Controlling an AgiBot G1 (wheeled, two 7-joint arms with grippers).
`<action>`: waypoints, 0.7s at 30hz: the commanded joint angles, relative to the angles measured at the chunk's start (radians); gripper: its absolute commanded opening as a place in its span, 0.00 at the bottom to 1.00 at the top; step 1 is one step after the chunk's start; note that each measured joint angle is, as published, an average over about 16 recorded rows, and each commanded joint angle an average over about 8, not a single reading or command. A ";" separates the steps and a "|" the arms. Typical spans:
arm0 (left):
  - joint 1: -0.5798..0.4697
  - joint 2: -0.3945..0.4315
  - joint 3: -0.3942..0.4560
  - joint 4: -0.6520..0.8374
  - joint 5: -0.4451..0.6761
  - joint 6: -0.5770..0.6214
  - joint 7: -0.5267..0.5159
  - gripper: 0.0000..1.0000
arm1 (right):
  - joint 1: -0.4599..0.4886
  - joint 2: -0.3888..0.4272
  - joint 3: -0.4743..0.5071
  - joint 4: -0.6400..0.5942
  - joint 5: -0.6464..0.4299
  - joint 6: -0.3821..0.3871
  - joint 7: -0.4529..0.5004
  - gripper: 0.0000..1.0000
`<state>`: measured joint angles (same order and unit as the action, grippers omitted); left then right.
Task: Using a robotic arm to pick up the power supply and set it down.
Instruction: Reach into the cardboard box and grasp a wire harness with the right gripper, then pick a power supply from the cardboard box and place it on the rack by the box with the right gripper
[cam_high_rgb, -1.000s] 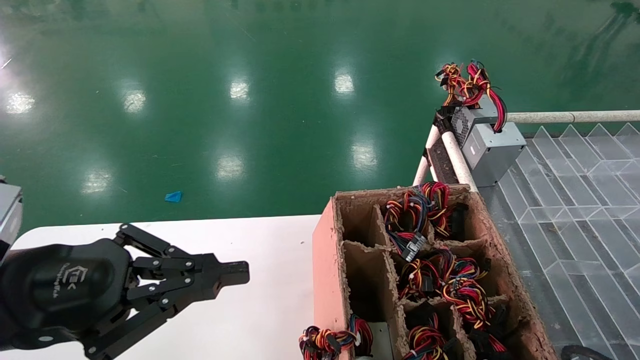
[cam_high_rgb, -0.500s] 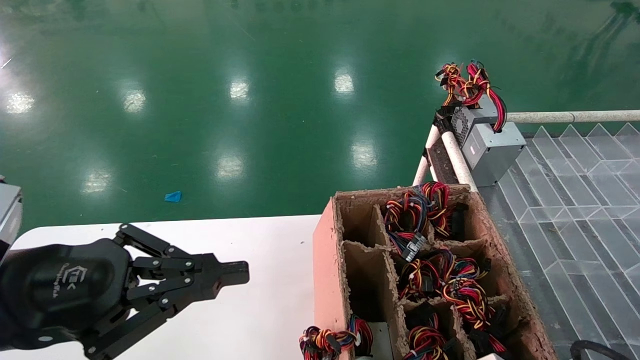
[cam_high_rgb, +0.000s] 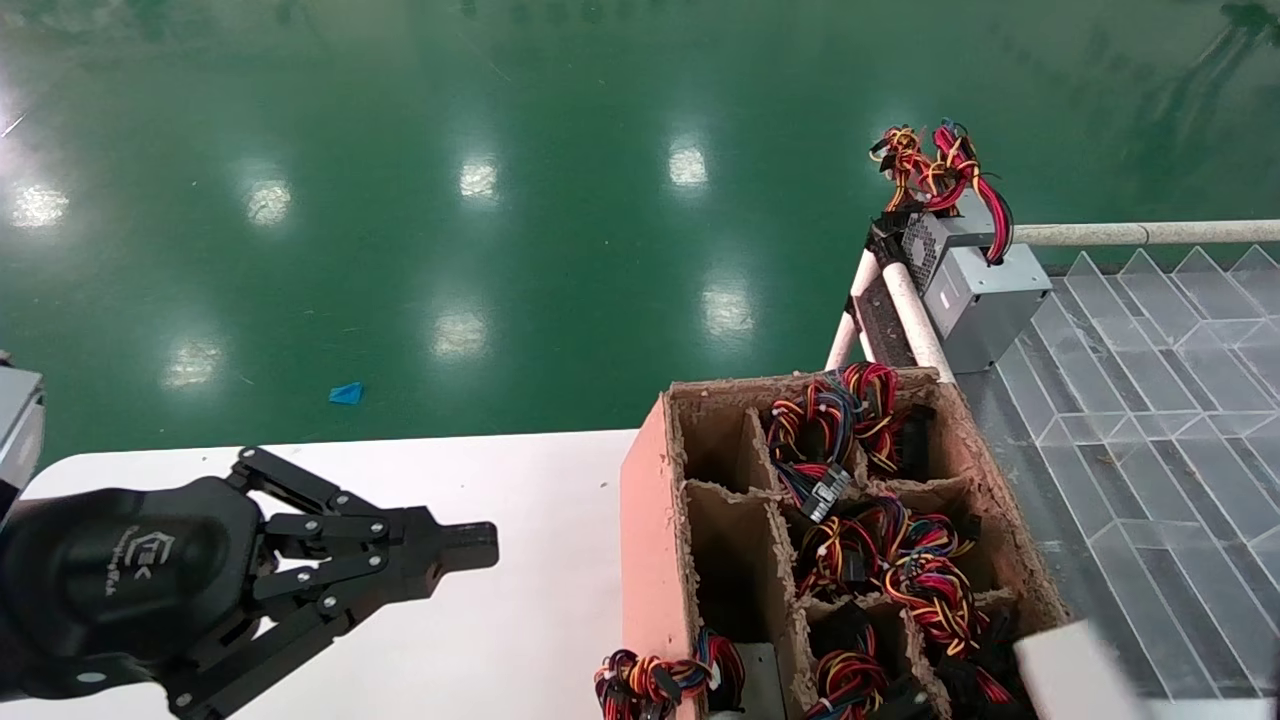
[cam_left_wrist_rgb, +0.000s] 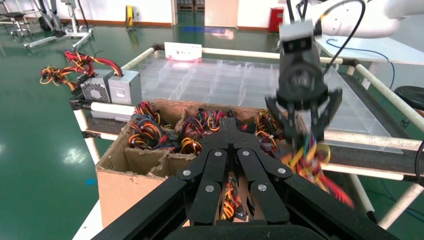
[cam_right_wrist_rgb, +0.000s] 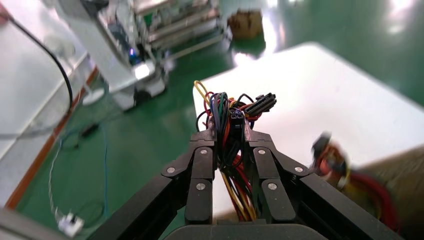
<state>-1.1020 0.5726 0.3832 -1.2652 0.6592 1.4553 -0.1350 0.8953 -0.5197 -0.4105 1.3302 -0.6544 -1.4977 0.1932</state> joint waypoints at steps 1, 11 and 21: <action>0.000 0.000 0.000 0.000 0.000 0.000 0.000 0.00 | -0.010 0.007 0.018 0.001 0.045 0.002 -0.005 0.00; 0.000 0.000 0.000 0.000 0.000 0.000 0.000 0.00 | -0.069 0.011 0.192 -0.025 0.391 0.044 -0.075 0.00; 0.000 0.000 0.000 0.000 0.000 0.000 0.000 0.00 | -0.001 -0.016 0.308 -0.061 0.496 0.187 -0.182 0.00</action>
<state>-1.1021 0.5726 0.3833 -1.2652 0.6591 1.4553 -0.1349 0.8887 -0.5263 -0.1092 1.2647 -0.1720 -1.3070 0.0155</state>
